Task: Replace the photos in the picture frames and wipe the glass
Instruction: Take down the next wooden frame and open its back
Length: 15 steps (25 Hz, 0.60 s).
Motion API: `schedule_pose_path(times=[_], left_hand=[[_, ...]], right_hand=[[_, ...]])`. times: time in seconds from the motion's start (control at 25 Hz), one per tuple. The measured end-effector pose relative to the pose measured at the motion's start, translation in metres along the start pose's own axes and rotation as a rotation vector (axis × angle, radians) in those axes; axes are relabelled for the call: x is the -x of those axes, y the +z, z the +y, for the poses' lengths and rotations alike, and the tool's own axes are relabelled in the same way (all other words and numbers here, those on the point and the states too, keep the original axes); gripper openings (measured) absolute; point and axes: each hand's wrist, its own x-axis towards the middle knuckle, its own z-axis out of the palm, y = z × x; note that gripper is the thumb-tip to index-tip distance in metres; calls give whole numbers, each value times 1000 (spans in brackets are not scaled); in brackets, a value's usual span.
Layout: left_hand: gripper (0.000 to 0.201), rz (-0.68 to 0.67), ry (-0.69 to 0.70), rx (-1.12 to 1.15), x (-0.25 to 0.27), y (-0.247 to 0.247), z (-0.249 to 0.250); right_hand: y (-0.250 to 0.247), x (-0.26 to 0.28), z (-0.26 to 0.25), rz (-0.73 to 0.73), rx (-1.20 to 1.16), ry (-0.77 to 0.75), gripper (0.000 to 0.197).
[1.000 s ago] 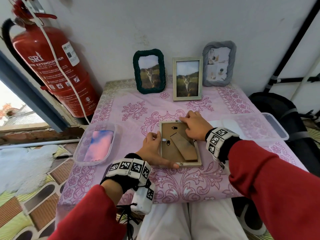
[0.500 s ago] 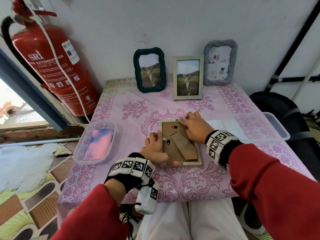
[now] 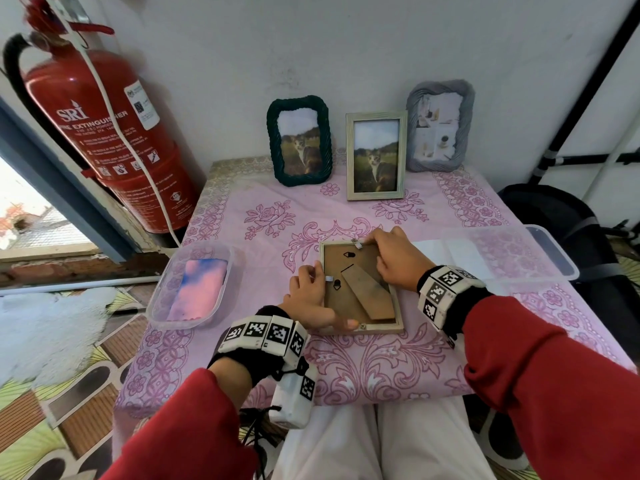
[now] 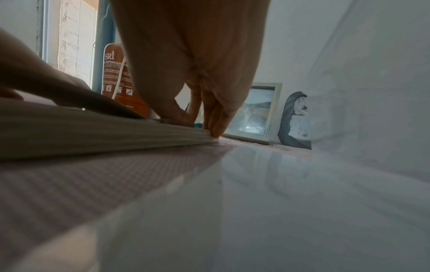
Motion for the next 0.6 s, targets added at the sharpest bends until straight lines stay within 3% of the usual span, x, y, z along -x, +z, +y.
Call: schedule_pose_path(times=[0.16, 0.6], left_hand=[[125, -3, 6, 5, 1, -1, 0], [126, -11, -17, -21, 2, 0, 4]], right_hand=[[1, -2, -1, -16, 101, -8, 47], [2, -2, 4, 9, 10, -22, 47]])
